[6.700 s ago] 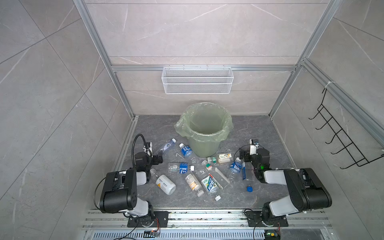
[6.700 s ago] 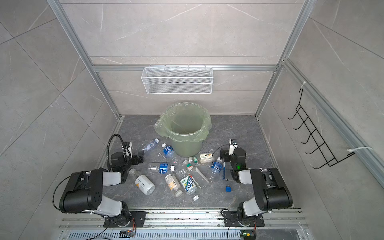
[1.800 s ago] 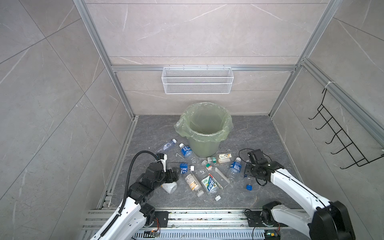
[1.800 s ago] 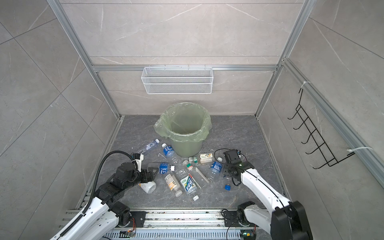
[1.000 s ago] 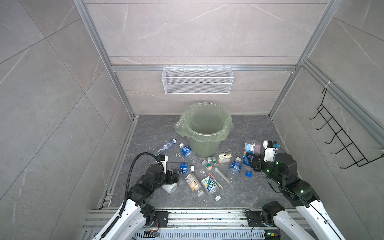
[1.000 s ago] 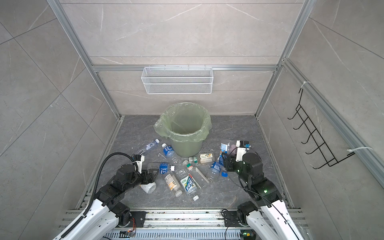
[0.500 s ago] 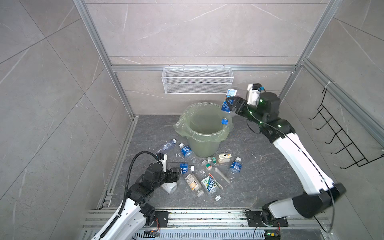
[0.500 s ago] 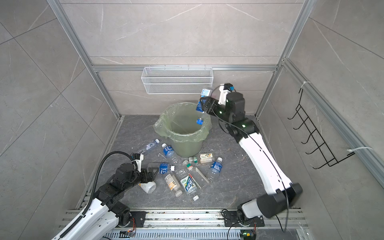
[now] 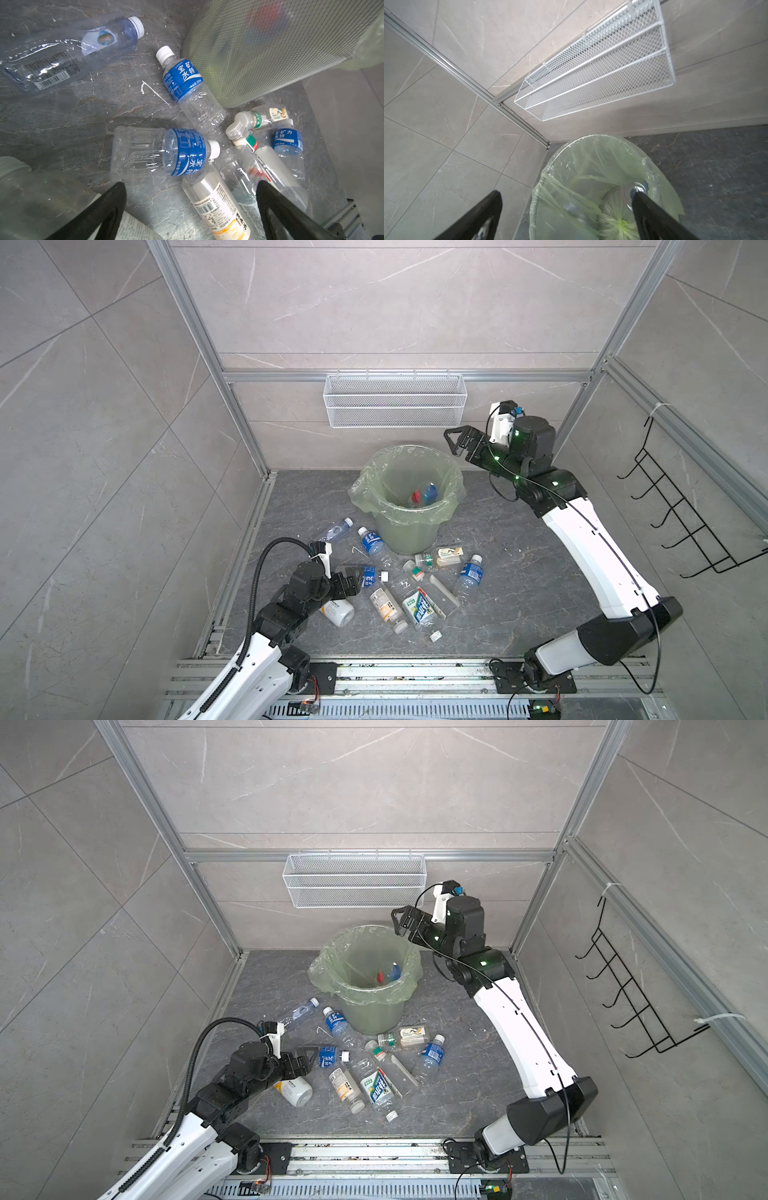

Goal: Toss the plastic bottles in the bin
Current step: 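Drop the clear bottle into the bin while the left gripper nears a white-labelled bottle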

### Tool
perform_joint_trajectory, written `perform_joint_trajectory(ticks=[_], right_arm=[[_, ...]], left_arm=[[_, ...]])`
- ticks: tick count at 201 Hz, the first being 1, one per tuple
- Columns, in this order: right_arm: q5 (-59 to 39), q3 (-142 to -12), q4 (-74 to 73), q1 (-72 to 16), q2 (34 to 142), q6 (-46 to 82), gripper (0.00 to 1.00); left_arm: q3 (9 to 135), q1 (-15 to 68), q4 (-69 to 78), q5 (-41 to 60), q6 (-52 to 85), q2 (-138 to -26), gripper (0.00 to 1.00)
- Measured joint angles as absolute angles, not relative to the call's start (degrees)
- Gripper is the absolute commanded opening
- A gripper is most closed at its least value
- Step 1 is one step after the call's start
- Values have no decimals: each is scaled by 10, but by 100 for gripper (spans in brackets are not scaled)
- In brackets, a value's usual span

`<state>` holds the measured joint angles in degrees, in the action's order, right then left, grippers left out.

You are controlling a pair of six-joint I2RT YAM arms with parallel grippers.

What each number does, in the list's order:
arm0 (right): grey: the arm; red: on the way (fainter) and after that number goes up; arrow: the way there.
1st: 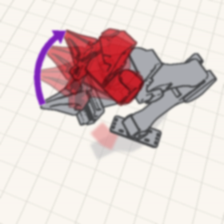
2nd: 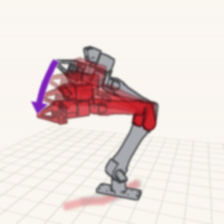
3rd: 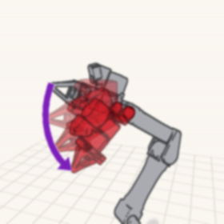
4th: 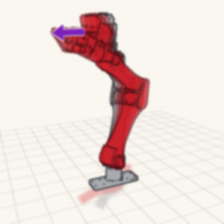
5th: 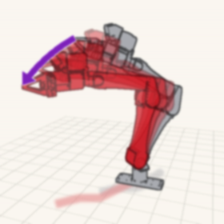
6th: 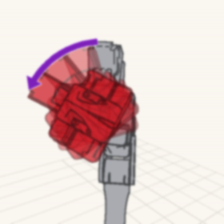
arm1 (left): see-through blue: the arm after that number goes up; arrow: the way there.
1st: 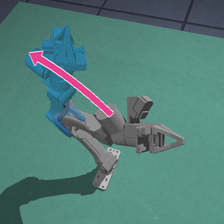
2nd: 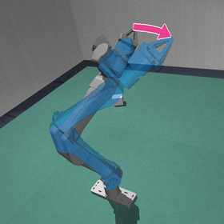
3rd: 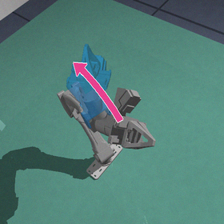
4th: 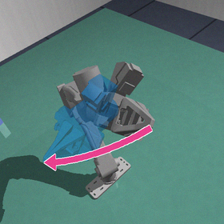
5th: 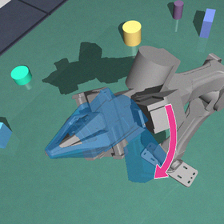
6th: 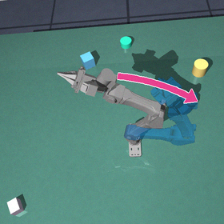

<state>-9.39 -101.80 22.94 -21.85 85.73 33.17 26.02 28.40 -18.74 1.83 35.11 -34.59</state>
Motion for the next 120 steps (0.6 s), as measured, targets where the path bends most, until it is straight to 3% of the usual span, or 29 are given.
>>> perform_joint_trajectory(ticks=[38,120], right_arm=[[-77,-940,232,-218,786,301,99],[-50,-760,305,-226,711,225,93]], left_arm=[[257,284,-191,-6,380,-327,100],[372,286,-379,-123,472,-434,100]])
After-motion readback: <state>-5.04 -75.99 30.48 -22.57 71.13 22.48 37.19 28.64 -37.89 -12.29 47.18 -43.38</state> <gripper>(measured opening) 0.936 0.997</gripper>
